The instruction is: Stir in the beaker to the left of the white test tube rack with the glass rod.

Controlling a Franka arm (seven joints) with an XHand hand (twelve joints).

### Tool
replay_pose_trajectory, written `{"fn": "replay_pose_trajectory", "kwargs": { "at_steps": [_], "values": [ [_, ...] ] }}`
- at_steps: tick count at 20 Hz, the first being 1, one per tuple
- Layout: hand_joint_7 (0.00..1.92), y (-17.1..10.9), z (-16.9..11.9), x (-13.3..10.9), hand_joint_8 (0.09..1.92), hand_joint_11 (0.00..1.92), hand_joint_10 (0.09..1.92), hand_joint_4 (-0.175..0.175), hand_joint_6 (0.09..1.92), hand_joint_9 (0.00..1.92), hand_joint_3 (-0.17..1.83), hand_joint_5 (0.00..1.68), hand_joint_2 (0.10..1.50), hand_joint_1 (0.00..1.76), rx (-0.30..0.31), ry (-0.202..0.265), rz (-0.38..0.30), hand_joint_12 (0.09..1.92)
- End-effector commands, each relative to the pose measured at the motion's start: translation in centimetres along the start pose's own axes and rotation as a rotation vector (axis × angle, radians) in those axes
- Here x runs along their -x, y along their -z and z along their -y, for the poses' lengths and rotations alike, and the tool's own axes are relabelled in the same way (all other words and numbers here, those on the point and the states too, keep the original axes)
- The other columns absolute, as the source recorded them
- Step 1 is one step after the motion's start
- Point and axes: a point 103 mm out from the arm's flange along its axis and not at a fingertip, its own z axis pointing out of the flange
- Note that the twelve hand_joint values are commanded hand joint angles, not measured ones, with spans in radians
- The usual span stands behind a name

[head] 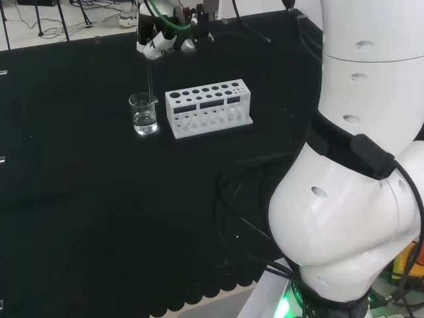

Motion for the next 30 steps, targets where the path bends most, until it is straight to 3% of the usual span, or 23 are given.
{"fn": "replay_pose_trajectory", "kwargs": {
  "at_steps": [1, 9, 15, 19, 24, 30],
  "values": [
    [1.38, 0.2, -0.5, -2.6, 0.59, 1.71, 0.43, -0.175, 0.09, 1.74, -0.17, 1.48, 1.03, 1.33, 0.018, 0.056, 0.018, 0.40],
    [1.38, -0.5, -4.0, -2.0, 0.59, 1.71, 0.43, -0.175, 0.09, 1.74, -0.17, 1.48, 1.03, 1.33, 0.021, 0.083, 0.008, 0.40],
    [1.38, -0.3, -2.8, 1.6, 0.59, 1.71, 0.43, -0.175, 0.09, 1.74, -0.17, 1.48, 1.03, 1.33, 0.025, 0.024, -0.006, 0.40],
    [1.38, -0.2, -1.2, 2.2, 0.59, 1.71, 0.43, -0.175, 0.09, 1.74, -0.17, 1.48, 1.03, 1.33, 0.020, -0.006, -0.003, 0.40],
    [1.38, -0.4, 1.2, 0.3, 0.59, 1.71, 0.43, -0.175, 0.09, 1.74, -0.17, 1.48, 1.03, 1.33, 0.015, -0.001, 0.001, 0.40],
    [1.38, -1.2, 0.3, -1.7, 0.59, 1.71, 0.43, -0.175, 0.09, 1.74, -0.17, 1.48, 1.03, 1.33, 0.003, 0.033, -0.007, 0.40]
  ]
}}
